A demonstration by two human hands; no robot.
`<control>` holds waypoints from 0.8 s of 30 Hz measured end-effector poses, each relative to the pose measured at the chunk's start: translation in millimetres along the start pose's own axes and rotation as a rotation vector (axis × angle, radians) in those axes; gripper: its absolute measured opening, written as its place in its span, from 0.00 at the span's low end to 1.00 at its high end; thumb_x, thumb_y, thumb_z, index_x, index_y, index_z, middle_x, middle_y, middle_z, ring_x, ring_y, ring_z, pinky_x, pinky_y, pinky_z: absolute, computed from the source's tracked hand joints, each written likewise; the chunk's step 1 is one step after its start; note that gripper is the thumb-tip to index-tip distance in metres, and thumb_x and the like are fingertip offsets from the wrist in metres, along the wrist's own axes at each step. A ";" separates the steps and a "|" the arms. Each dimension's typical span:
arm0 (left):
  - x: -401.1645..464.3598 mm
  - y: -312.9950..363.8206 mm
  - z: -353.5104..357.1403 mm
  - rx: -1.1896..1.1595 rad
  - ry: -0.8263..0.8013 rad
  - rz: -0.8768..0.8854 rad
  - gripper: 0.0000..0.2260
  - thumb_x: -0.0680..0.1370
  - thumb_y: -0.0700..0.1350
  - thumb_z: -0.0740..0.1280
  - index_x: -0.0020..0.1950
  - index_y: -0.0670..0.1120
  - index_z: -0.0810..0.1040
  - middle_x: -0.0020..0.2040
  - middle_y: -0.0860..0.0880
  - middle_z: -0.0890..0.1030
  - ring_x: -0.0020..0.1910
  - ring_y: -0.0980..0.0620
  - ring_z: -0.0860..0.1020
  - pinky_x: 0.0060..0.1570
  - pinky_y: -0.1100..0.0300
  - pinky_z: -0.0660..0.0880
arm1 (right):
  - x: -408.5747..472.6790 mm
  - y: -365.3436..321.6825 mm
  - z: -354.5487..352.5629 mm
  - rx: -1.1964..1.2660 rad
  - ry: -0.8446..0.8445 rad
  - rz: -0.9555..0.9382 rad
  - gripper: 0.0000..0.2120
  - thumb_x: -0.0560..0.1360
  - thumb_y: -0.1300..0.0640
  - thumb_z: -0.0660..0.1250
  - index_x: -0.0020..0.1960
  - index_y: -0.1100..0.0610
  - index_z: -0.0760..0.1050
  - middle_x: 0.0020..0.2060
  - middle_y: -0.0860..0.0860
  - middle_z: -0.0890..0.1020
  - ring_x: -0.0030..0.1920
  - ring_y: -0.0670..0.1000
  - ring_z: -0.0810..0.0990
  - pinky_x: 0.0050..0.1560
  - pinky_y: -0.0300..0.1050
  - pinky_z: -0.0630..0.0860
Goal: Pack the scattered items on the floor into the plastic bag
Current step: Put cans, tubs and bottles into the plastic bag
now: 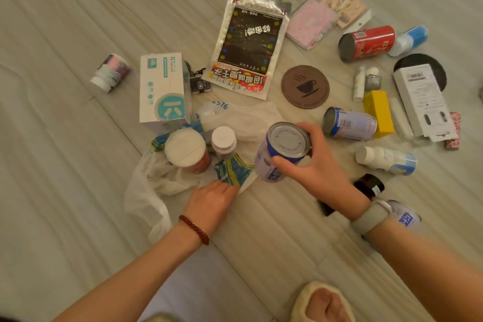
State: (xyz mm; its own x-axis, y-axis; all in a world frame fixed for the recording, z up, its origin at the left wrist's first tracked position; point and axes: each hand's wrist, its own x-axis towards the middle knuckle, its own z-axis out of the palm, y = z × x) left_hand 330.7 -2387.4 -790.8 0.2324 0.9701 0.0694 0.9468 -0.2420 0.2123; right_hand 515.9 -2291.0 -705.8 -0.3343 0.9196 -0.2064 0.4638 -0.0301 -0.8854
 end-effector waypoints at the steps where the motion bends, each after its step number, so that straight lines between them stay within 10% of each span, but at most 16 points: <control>1: -4.0 -0.8 -1.0 -0.021 0.011 0.005 0.10 0.65 0.42 0.59 0.34 0.47 0.81 0.28 0.50 0.80 0.28 0.51 0.79 0.21 0.66 0.70 | 4.7 -3.2 11.4 0.025 -0.048 -0.013 0.28 0.66 0.57 0.74 0.59 0.51 0.61 0.52 0.45 0.72 0.52 0.36 0.72 0.51 0.23 0.68; 5: -25.9 -4.4 -4.2 -0.118 0.131 0.017 0.08 0.72 0.44 0.63 0.39 0.46 0.81 0.35 0.50 0.83 0.43 0.54 0.78 0.33 0.63 0.77 | 18.8 -1.2 49.0 -0.154 -0.237 -0.104 0.31 0.65 0.56 0.75 0.62 0.55 0.64 0.55 0.48 0.70 0.55 0.43 0.70 0.57 0.33 0.69; 8: -36.6 -4.6 -12.8 -0.169 0.204 0.021 0.05 0.74 0.45 0.64 0.41 0.47 0.79 0.33 0.50 0.82 0.36 0.53 0.77 0.30 0.61 0.74 | 20.2 13.6 64.3 -0.337 -0.314 -0.192 0.35 0.65 0.54 0.75 0.66 0.61 0.62 0.60 0.57 0.67 0.62 0.51 0.66 0.65 0.37 0.62; 13: -32.5 -1.4 -23.9 -0.180 0.073 0.015 0.09 0.74 0.52 0.63 0.45 0.48 0.77 0.38 0.50 0.82 0.37 0.52 0.77 0.32 0.60 0.74 | 21.2 7.6 62.4 -0.504 -0.289 -0.226 0.42 0.68 0.48 0.71 0.74 0.58 0.52 0.69 0.56 0.61 0.69 0.53 0.62 0.64 0.42 0.65; 17: -12.4 13.4 -39.5 -0.221 0.130 -0.058 0.18 0.72 0.57 0.63 0.54 0.46 0.77 0.50 0.47 0.81 0.50 0.51 0.74 0.48 0.57 0.70 | 0.4 15.2 23.8 -0.474 -0.011 -0.340 0.25 0.74 0.49 0.61 0.68 0.57 0.64 0.63 0.57 0.72 0.63 0.51 0.68 0.64 0.41 0.66; 20: 8.0 30.5 -45.3 -0.210 0.229 -0.016 0.16 0.72 0.52 0.64 0.56 0.46 0.75 0.54 0.44 0.79 0.55 0.49 0.72 0.52 0.54 0.68 | -28.0 57.2 -18.1 -0.740 0.031 -0.195 0.22 0.72 0.48 0.55 0.64 0.54 0.67 0.58 0.56 0.76 0.62 0.58 0.73 0.63 0.57 0.67; 24: 30.9 50.1 -39.5 -0.185 0.137 0.059 0.16 0.72 0.51 0.61 0.57 0.47 0.73 0.57 0.44 0.78 0.59 0.47 0.70 0.54 0.53 0.65 | -57.0 100.4 -66.3 -1.052 -0.134 0.277 0.31 0.73 0.43 0.60 0.73 0.46 0.54 0.73 0.55 0.57 0.75 0.59 0.49 0.70 0.66 0.47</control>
State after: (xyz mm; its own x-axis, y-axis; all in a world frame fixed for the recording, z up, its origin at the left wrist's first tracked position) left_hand 376.6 -2370.2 -739.6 0.2420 0.9459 0.2162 0.8723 -0.3097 0.3783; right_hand 635.9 -2320.5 -755.4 -0.1675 0.8805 -0.4434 0.9837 0.1788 -0.0165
